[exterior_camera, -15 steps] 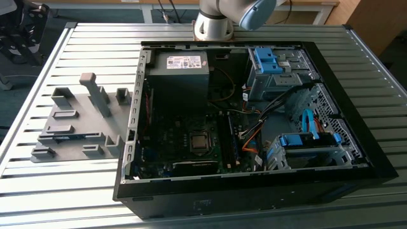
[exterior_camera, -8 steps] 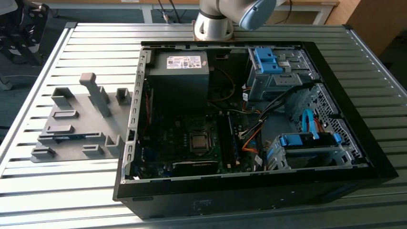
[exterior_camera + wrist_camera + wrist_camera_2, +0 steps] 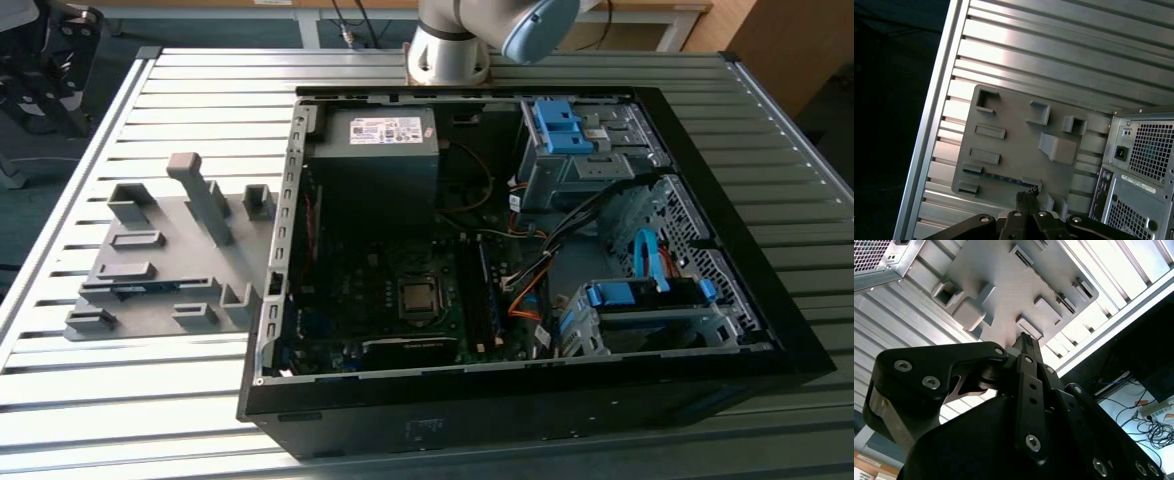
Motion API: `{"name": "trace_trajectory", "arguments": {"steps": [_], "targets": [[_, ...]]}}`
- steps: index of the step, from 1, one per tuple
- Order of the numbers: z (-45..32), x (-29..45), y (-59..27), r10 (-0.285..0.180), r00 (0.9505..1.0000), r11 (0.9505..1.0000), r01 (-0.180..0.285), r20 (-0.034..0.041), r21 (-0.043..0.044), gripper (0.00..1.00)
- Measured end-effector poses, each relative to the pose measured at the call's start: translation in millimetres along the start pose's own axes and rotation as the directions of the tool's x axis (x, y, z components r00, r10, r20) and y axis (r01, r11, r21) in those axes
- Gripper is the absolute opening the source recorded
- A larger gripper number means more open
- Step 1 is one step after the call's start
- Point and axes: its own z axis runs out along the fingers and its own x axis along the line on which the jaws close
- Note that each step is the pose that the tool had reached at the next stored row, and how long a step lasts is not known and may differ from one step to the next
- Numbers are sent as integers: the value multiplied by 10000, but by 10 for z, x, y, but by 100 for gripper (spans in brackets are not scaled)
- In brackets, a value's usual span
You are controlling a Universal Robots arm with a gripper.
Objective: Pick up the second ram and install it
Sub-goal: 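Pick up the second ram and move it above second insertion slot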
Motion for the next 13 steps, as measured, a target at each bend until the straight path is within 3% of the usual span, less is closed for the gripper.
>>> {"name": "trace_trajectory", "arguments": {"steps": [13], "targets": [[0,1,0,-189,9998,9998,189,-1,-5,11]]}}
